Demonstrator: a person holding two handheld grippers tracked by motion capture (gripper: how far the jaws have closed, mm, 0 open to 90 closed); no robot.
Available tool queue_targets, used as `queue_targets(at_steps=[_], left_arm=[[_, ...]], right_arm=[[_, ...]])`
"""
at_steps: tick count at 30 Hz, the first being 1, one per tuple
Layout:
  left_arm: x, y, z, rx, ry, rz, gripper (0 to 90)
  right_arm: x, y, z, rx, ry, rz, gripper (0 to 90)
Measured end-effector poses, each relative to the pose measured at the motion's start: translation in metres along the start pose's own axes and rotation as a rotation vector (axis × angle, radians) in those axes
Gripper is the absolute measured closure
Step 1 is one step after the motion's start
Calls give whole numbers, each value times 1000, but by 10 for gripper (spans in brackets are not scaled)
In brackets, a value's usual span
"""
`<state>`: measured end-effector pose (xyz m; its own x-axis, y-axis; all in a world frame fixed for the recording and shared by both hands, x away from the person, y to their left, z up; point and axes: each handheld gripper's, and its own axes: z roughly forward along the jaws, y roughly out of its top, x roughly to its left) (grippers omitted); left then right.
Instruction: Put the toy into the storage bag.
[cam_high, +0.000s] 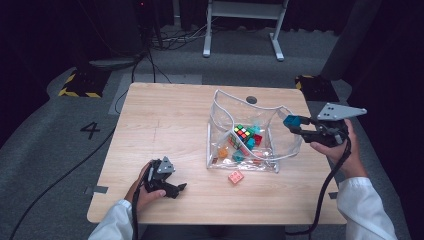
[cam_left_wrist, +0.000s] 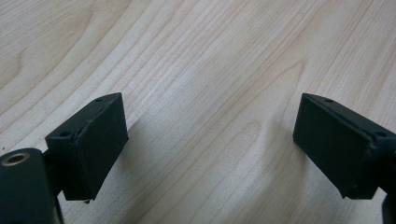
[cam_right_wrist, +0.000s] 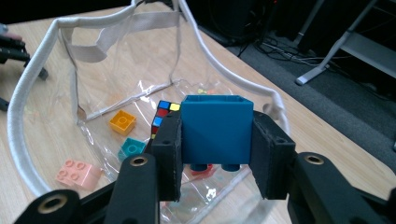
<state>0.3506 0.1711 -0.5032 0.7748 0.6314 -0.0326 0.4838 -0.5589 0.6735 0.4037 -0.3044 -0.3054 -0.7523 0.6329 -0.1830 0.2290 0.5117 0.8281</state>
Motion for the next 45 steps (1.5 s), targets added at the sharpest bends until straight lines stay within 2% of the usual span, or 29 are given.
queue_targets(at_steps=[3,5,7,14,19,25,28,29,33,37,39,41,45], left_arm=[[0,0,0,0,0,0,102],[0,0,0,0,0,0,102],[0,0,0,0,0,0,102],[0,0,0,0,0,0,102],[0,0,0,-1,2,2,102],[0,0,0,-3,2,0,102],[0,0,0,-1,1,1,102],[0,0,0,0,1,1,102],[0,0,0,-2,1,-1,102],[0,0,0,-1,1,-1,102],[0,0,0,-1,2,2,102],[0,0,0,-1,2,2,102],[0,0,0,0,0,0,102]], right_arm=[[4,8,12,19,34,-41,589],[8,12,20,48,56,-46,589],[8,16,29,83,70,-85,590],[14,27,58,190,138,-153,590],[18,32,80,301,135,-202,589],[20,32,100,397,141,-222,589],[20,30,107,454,126,-236,589],[20,29,109,472,125,-228,589],[19,24,113,527,99,-258,589],[15,18,109,557,92,-264,589],[11,14,104,571,77,-251,589],[5,11,98,571,70,-245,589],[-5,4,84,529,70,-219,589]])
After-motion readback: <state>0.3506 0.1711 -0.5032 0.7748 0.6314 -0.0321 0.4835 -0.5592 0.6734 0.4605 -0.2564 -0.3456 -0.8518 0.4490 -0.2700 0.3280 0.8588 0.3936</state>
